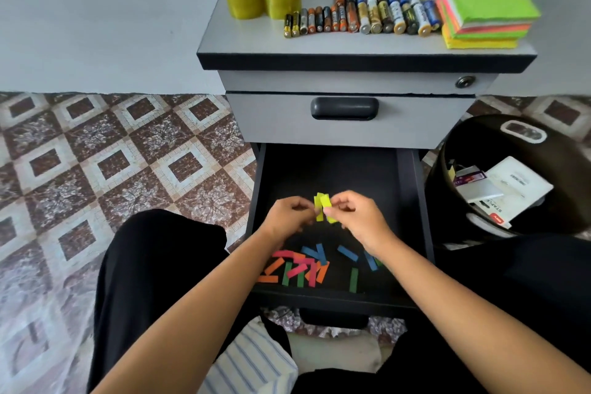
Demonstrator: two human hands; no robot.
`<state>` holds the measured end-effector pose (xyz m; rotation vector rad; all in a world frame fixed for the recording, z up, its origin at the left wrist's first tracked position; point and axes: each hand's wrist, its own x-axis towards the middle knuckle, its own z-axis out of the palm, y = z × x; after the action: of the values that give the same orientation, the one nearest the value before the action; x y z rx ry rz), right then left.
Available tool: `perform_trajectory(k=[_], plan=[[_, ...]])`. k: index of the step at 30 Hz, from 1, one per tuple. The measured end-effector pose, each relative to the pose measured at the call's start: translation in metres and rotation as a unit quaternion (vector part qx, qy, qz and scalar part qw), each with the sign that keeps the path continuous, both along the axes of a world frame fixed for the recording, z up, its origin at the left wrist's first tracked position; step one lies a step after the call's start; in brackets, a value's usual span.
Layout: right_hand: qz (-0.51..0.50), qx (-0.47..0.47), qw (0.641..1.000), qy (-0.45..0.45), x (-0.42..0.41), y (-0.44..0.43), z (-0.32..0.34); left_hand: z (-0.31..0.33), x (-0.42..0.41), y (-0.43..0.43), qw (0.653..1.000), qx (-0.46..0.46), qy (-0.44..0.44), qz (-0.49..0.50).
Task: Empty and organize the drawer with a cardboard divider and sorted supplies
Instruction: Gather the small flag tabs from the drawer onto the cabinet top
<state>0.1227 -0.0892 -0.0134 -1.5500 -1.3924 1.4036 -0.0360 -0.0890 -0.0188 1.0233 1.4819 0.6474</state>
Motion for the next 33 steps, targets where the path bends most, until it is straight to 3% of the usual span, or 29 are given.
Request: perform_trajectory(k=[6,10,14,17,20,24,28,33], plan=[[-0.064,0.010,0.985,0.158,-0.012,0.024,0.061,0.068,-0.002,0.014,0.981,0.040,-0.182,0.048],[-0.060,0.058,0.981,0.175,-0.026,0.035,0.101,0.107,-0.009,0.023,0.969,0.084,-0.222,0.065],[-0.063,0.160,0.978,0.120,-0.042,0.042,0.138,0.141,-0.018,0.031,0.964,0.143,-0.201,0.102],[-0.048,0.221,0.973,0.046,-0.058,0.050,0.161,0.163,-0.026,0.039,0.962,0.196,-0.139,0.130],[-0.017,0.236,0.972,0.000,-0.071,0.064,0.181,0.185,-0.038,0.052,0.959,0.249,-0.020,0.138],[0.011,0.295,0.952,-0.084,-0.076,0.087,0.208,0.222,-0.058,0.080,0.930,0.329,0.152,0.065],[0.067,0.405,0.882,-0.229,-0.076,0.114,0.225,0.256,-0.076,0.114,0.891,0.333,0.294,-0.090],[0.169,0.438,0.782,-0.410,-0.077,0.140,0.226,0.264,-0.090,0.145,0.869,0.257,0.362,-0.216]])
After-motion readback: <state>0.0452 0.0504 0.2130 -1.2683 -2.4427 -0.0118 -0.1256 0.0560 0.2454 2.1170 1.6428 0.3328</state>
